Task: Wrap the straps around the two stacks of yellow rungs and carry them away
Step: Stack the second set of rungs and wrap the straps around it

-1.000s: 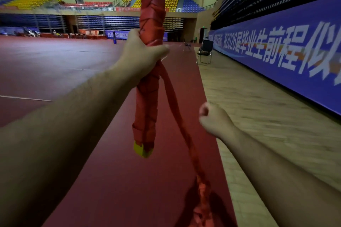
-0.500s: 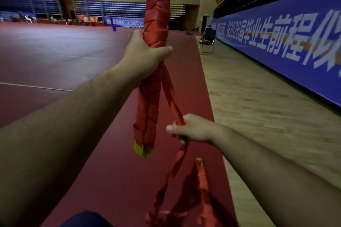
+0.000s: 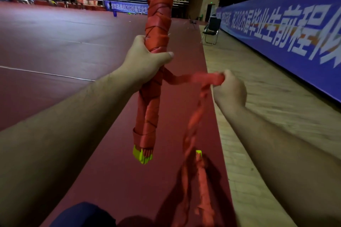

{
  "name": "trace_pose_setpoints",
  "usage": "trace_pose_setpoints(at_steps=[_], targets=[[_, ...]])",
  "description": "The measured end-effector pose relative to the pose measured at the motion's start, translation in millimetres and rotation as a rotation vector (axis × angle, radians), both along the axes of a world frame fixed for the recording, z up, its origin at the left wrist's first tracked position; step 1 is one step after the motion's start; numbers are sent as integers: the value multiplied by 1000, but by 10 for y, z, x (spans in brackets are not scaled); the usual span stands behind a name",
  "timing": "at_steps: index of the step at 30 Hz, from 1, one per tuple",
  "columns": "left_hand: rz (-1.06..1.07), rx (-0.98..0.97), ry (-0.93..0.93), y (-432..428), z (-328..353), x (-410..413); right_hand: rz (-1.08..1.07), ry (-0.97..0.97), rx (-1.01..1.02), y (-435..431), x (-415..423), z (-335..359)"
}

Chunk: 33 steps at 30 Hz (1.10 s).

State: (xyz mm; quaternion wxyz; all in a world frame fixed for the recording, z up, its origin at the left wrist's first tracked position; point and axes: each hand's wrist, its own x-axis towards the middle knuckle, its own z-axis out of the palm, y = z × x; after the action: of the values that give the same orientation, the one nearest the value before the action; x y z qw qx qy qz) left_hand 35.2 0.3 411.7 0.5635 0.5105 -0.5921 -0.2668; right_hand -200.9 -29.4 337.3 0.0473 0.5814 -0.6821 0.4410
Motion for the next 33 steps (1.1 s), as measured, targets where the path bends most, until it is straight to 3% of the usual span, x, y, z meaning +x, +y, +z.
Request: trace_pose_setpoints(at_steps=[3, 6, 8, 10, 13, 15, 19, 22, 25, 30, 33], targets=[[-17, -7, 49, -25, 42, -6, 471, -195, 149, -99, 64, 47], [-13, -32, 67, -62, 84, 0, 671, -411, 675, 39, 154, 82], [-11, -36, 66, -69, 104, 15, 625, -285, 1151, 133, 124, 65], [-10, -42, 63, -67, 114, 25, 434, 11, 1393, 156, 77, 25], [-13, -55, 38, -59, 83, 29, 203, 225, 1125, 15, 56, -55], [-9, -47, 17, -61, 41, 32, 192, 297, 953, -11, 76, -78], [9, -47, -9, -82, -65, 36, 246, 524, 873, 28, -2, -216], [-8, -32, 21, -110, -159, 6, 409, 249, 708, 67, -75, -350], [-58, 18, 71, -157, -312, -31, 591, -125, 695, 149, -52, -485], [-173, 191, 287, -259, -643, -5, 657, -138, 905, 224, -216, -818], [-292, 261, 478, -255, -984, 8, 716, -410, 917, 318, -288, -1035]])
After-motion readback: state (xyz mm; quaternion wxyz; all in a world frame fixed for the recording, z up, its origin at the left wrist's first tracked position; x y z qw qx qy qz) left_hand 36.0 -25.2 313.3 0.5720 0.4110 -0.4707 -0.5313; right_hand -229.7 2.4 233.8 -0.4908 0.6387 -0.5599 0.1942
